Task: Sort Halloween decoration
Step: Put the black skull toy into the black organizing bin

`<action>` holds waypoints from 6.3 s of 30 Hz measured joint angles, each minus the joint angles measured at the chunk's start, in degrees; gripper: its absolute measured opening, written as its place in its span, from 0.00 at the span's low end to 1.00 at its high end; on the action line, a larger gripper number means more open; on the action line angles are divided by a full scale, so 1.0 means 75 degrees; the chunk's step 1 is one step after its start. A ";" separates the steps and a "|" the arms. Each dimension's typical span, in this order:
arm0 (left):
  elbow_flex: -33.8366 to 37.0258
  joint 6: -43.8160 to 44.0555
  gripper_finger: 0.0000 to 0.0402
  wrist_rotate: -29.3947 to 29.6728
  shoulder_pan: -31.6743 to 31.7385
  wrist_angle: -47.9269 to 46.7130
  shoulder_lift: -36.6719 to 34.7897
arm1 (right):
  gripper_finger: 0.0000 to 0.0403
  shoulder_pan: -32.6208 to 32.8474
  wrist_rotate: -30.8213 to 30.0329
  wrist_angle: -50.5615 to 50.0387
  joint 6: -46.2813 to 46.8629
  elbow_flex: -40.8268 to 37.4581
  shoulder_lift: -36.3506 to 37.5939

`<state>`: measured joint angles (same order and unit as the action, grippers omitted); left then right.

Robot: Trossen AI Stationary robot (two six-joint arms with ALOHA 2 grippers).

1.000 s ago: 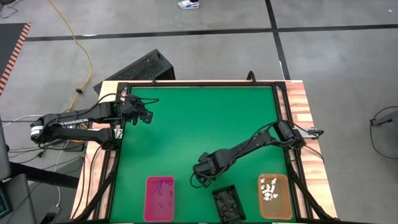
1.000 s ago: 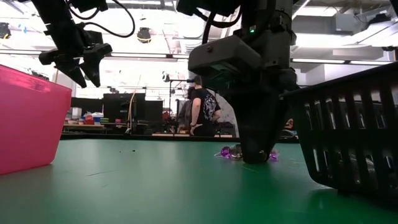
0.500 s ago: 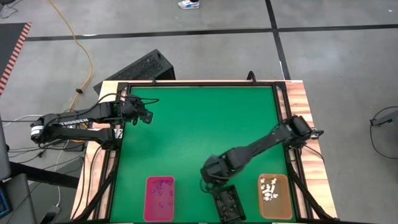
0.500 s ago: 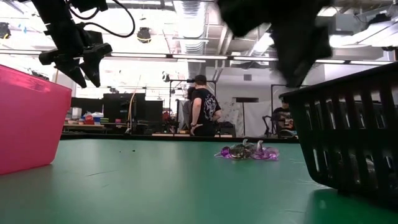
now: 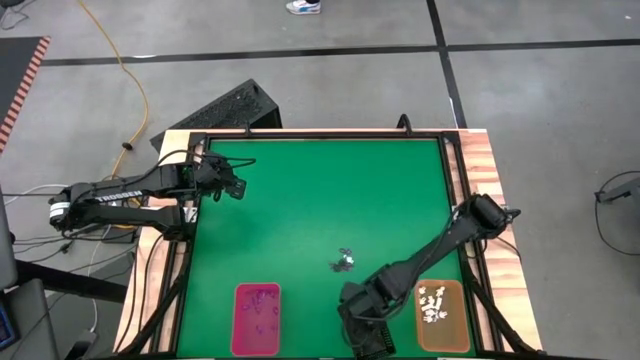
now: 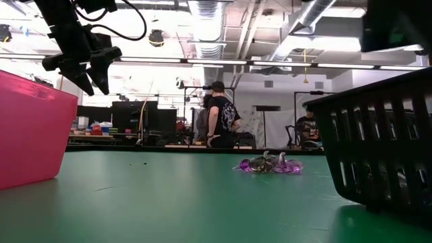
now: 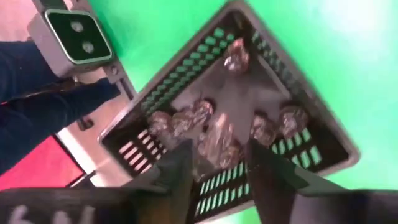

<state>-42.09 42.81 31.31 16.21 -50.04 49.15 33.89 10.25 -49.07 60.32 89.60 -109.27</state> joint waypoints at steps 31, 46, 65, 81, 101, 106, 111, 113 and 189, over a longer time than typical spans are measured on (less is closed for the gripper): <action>0.0000 -0.0472 0.54 0.0346 0.0000 -0.0052 -0.0003 | 0.53 -0.2392 -0.1688 0.0235 -0.6715 0.0002 -0.0903; 0.0000 -0.0542 0.54 0.0371 0.0000 -0.0076 -0.0002 | 0.53 -0.2431 -0.1146 0.1050 -0.6413 -0.0770 -0.0982; 0.0000 -0.0409 0.54 0.0469 -0.0001 -0.0073 0.0000 | 0.27 -0.2372 -0.1156 0.1087 -0.6224 -0.0965 -0.0968; 0.0000 -0.0388 0.54 0.0484 0.0000 -0.0067 0.0000 | 0.29 -0.2138 -0.1217 0.0386 -0.5812 -0.0737 0.0087; 0.0000 -0.0161 0.54 0.0393 -0.0001 -0.0061 -0.0001 | 0.37 0.0501 -0.0972 0.0494 -0.3781 -0.0737 0.0772; 0.0000 -0.0125 0.54 0.0334 0.0002 -0.0055 0.0000 | 0.48 0.0363 -0.0969 0.0599 -0.3554 -0.0734 0.0780; 0.0000 -0.0122 0.54 0.0153 0.0000 -0.0057 -0.0003 | 0.53 0.0004 -0.1126 0.0348 -0.2564 -0.0734 0.0781; 0.0000 -0.0102 0.54 0.0066 -0.0001 -0.0055 -0.0002 | 0.54 -0.0293 -0.1241 0.0150 -0.1837 -0.0734 0.0781; 0.0000 -0.1227 0.54 -0.0335 -0.0001 0.0035 -0.0003 | 0.38 -0.2561 -0.1207 0.0310 0.1168 -0.1256 -0.0571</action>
<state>-42.09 33.61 28.80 16.21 -49.78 49.12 14.68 1.20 -46.74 69.08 80.18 -113.56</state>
